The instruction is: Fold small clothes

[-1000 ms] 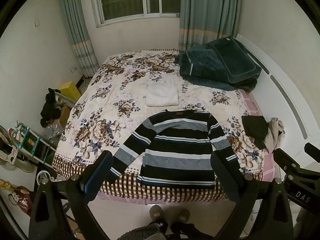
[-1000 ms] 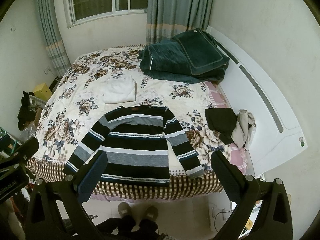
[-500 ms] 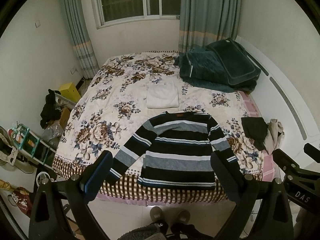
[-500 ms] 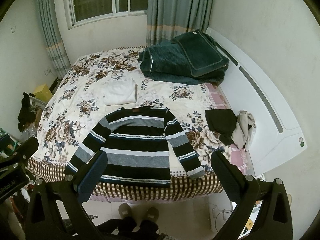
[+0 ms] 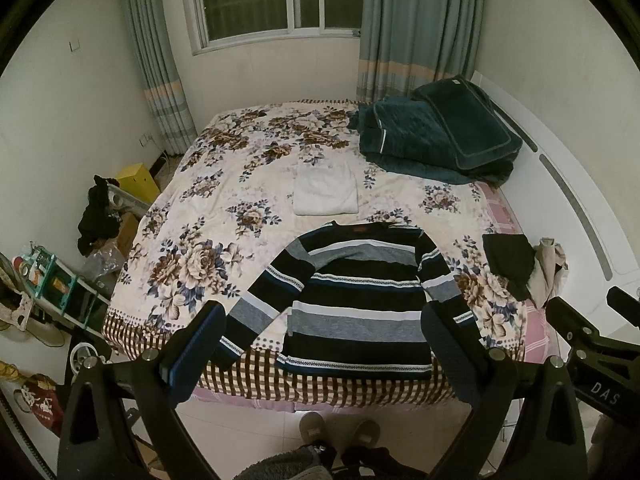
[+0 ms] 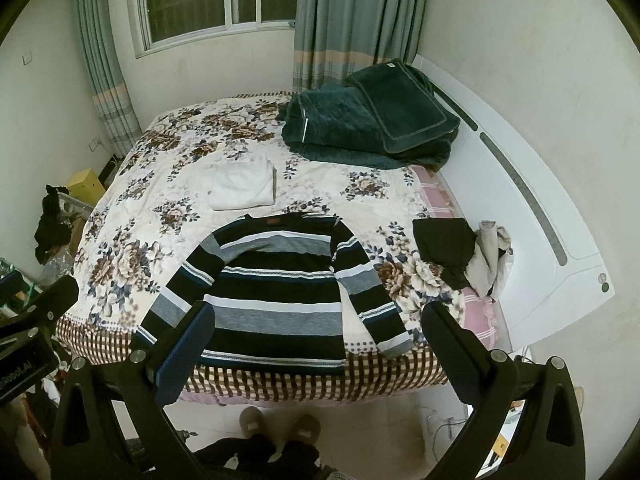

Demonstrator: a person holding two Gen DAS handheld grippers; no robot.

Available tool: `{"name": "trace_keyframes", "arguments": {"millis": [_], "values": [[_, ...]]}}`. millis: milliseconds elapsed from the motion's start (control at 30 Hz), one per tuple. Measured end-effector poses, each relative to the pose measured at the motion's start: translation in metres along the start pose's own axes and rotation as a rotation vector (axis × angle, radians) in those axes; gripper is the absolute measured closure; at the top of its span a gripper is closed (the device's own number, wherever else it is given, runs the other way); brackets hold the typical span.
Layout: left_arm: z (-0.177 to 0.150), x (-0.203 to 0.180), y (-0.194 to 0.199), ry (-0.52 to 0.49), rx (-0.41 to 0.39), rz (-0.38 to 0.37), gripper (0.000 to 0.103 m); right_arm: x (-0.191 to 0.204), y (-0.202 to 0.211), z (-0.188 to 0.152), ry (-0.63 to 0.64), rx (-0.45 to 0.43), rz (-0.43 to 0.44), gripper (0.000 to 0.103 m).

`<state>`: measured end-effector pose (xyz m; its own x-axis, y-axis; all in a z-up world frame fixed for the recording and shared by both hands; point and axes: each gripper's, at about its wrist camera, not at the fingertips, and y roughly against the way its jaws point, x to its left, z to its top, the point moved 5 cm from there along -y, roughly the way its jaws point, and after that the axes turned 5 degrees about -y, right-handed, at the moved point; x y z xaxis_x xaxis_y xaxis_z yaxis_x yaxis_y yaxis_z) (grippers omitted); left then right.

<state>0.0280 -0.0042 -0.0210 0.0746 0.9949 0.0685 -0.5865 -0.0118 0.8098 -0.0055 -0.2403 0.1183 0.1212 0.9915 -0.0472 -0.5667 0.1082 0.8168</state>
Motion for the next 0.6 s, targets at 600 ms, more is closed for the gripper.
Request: {"name": "trace_keyframes", "arguments": {"millis": [600], "values": [[-0.002,0.038,-0.208,0.003,0.063,0.176,0.003,-0.174,-0.259,-0.052,-0.579,0.324,-0.100,0.038]]}}
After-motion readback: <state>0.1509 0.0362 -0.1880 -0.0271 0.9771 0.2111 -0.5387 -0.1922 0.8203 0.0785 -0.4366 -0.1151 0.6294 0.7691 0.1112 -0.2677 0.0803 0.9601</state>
